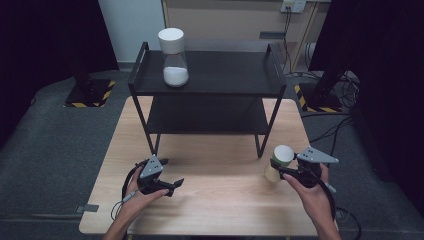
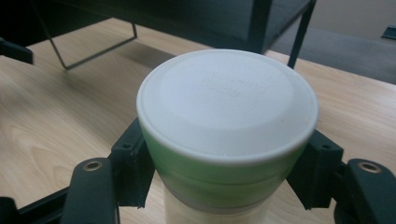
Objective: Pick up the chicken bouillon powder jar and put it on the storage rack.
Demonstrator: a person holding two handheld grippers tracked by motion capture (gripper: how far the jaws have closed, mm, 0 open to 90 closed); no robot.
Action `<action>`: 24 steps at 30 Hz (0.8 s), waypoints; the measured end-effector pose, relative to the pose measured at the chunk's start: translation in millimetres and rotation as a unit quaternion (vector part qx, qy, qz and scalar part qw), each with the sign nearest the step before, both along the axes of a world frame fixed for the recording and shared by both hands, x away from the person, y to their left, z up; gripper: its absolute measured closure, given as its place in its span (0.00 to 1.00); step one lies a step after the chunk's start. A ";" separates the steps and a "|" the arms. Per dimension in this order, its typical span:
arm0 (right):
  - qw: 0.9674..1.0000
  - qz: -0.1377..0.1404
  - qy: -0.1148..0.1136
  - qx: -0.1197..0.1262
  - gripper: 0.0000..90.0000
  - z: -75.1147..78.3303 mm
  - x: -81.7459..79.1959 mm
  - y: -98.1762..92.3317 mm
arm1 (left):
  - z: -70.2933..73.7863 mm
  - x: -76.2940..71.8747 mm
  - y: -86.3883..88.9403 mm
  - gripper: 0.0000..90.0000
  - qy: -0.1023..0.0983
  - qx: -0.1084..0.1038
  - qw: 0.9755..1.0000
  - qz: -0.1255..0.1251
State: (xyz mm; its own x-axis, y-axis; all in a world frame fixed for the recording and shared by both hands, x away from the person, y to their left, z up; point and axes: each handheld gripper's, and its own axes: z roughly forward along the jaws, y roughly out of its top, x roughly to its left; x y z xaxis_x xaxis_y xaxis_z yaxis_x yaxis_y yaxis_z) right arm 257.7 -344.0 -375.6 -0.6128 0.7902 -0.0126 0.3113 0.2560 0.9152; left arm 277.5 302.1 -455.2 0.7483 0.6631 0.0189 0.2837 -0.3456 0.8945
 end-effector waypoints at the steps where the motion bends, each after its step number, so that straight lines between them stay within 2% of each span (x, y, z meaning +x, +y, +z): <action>1: 1.000 0.003 0.001 0.002 0.38 4.1 -0.4 0.8 | -0.4 0.2 0.1 0.04 0.000 0.001 1.000 0.000; 2: 1.000 0.003 0.001 0.002 0.38 4.1 -0.4 0.8 | -0.4 0.2 0.1 0.04 0.000 0.001 1.000 0.000; 3: 1.000 0.010 0.005 0.005 0.38 12.6 -0.2 2.4 | -0.5 0.4 0.1 0.04 0.002 0.001 1.000 0.000; 8: 1.000 0.028 0.006 0.004 0.38 32.8 0.8 7.4 | -0.6 1.4 -1.7 0.04 0.003 0.007 1.000 -0.004; 9: 1.000 0.028 0.006 0.004 0.38 32.8 0.8 7.4 | -0.6 1.4 -1.7 0.04 0.003 0.007 1.000 -0.004; 11: 0.999 0.042 0.007 0.002 0.38 44.3 2.2 9.1 | -1.0 2.4 -2.1 0.04 0.004 0.009 1.000 -0.007; 13: 0.999 0.046 0.006 0.002 0.38 47.7 2.6 9.5 | -1.2 2.7 -2.1 0.04 0.005 0.009 1.000 -0.008; 14: 0.998 0.055 0.005 0.002 0.38 55.1 3.3 10.2 | -1.3 2.8 -2.4 0.04 0.005 0.009 1.000 -0.008; 19: 0.997 0.077 0.002 0.007 0.38 73.9 6.2 11.0 | -1.2 3.2 -3.4 0.04 0.006 0.011 1.000 -0.011; 20: 0.997 0.077 0.002 0.007 0.38 73.9 6.2 11.0 | -1.3 3.4 -3.8 0.04 0.006 0.011 1.000 -0.012; 24: 0.995 0.097 -0.001 0.014 0.38 93.2 11.0 11.5 | -1.8 4.2 -4.3 0.04 0.008 0.013 1.000 -0.015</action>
